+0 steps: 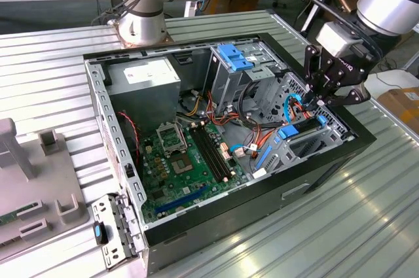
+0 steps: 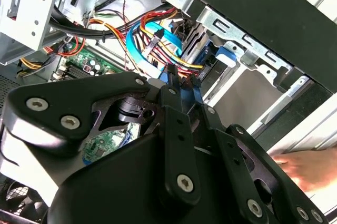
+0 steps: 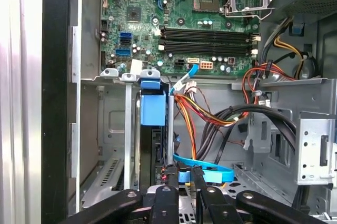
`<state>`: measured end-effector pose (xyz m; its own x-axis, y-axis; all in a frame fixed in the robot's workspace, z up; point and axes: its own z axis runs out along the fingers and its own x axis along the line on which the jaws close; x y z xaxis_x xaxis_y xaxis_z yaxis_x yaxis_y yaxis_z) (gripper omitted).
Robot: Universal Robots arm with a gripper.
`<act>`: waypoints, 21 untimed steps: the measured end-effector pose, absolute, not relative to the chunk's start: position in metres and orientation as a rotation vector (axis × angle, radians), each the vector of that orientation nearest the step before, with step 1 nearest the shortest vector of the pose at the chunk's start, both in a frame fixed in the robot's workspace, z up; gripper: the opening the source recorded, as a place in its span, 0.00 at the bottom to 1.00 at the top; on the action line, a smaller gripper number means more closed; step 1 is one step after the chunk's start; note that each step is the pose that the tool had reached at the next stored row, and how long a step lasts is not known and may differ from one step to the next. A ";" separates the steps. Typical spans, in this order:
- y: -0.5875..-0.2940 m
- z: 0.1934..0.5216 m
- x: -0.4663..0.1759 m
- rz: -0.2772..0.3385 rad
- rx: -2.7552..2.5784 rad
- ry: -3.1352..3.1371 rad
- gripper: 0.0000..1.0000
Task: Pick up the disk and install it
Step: 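Insert the second disk wire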
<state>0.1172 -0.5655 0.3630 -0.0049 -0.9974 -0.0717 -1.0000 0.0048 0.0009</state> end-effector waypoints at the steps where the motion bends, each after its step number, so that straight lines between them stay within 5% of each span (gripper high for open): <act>1: -0.566 0.363 0.115 0.094 -2.173 2.183 0.24; 21: -0.576 0.363 0.113 0.112 -2.164 2.175 0.16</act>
